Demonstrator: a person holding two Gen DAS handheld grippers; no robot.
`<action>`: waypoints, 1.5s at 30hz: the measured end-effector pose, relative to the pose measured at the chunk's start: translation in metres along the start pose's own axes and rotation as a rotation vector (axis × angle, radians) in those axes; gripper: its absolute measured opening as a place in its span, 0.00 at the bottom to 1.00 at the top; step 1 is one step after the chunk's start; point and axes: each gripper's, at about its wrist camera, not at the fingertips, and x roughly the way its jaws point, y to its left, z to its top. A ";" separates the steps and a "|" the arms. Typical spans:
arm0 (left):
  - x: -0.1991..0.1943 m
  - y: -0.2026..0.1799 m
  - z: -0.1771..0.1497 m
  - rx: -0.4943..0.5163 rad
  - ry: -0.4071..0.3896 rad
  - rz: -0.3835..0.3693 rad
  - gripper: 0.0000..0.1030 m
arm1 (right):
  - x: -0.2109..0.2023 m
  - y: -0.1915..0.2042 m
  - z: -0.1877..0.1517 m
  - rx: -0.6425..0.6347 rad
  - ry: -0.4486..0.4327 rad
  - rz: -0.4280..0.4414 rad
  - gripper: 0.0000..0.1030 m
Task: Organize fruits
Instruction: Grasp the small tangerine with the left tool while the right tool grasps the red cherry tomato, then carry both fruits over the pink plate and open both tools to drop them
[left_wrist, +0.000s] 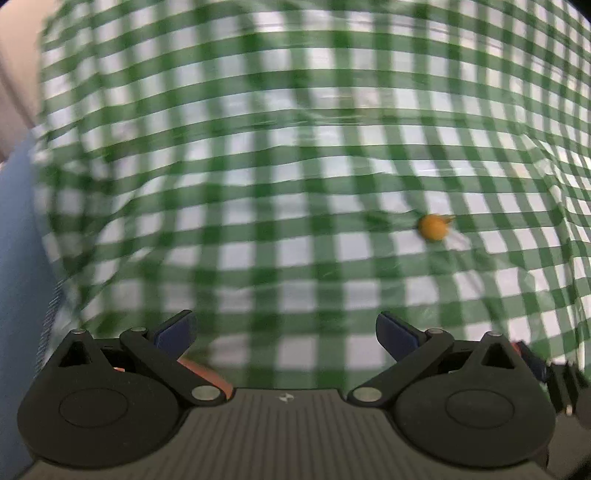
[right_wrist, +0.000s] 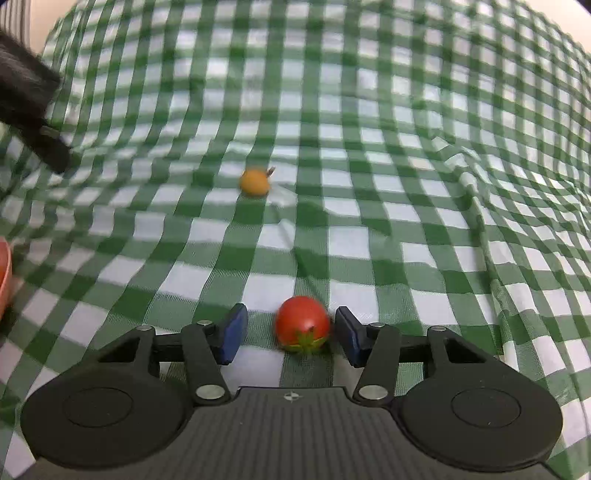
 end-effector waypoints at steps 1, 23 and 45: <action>0.008 -0.008 0.005 0.012 -0.003 -0.016 1.00 | 0.000 -0.002 0.001 0.001 0.000 -0.013 0.37; 0.111 -0.078 0.079 -0.032 0.056 -0.188 0.33 | 0.011 -0.063 0.015 0.177 -0.036 -0.216 0.30; -0.121 0.091 -0.126 -0.113 0.024 -0.085 0.33 | -0.166 0.039 -0.001 0.067 0.002 0.136 0.30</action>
